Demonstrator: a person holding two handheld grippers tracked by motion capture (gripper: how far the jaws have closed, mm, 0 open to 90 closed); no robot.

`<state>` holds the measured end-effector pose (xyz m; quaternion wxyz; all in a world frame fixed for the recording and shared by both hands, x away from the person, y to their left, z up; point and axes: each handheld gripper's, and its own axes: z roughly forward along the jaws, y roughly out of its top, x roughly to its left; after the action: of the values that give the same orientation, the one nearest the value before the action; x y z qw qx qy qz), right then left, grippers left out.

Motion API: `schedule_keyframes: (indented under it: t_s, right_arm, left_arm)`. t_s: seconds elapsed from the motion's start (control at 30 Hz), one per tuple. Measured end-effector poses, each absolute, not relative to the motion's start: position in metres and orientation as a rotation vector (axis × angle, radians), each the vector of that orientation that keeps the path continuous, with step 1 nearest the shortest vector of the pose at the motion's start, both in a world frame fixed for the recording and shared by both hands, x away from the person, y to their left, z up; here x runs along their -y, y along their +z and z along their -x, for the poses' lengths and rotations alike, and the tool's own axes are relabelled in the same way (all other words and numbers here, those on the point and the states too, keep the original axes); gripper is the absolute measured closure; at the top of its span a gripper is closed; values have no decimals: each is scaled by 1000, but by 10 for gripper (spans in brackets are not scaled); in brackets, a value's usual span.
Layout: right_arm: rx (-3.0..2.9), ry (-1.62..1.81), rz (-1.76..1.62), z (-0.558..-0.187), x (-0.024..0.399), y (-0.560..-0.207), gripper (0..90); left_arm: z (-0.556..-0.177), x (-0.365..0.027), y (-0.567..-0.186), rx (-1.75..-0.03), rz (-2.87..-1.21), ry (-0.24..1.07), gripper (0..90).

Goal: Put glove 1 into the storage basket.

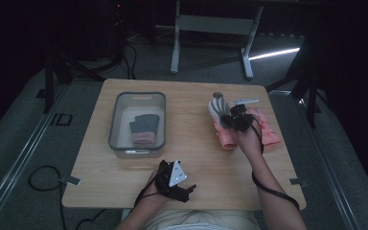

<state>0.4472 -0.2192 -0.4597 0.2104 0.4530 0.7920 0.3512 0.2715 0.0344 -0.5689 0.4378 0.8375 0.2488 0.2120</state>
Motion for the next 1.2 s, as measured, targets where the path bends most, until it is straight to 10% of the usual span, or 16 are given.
schedule_keyframes:
  t_s: [0.43,1.2]
  right_arm:
    - [-2144,1101,-1379,-365,204,-453,888]
    - [-2255,970,-1488,-394,153,-537,815]
  left_arm:
    - [-271,-34,-569,-612,-2078,535,29]
    - [-269,-33,-571,-583,-2085,520,28]
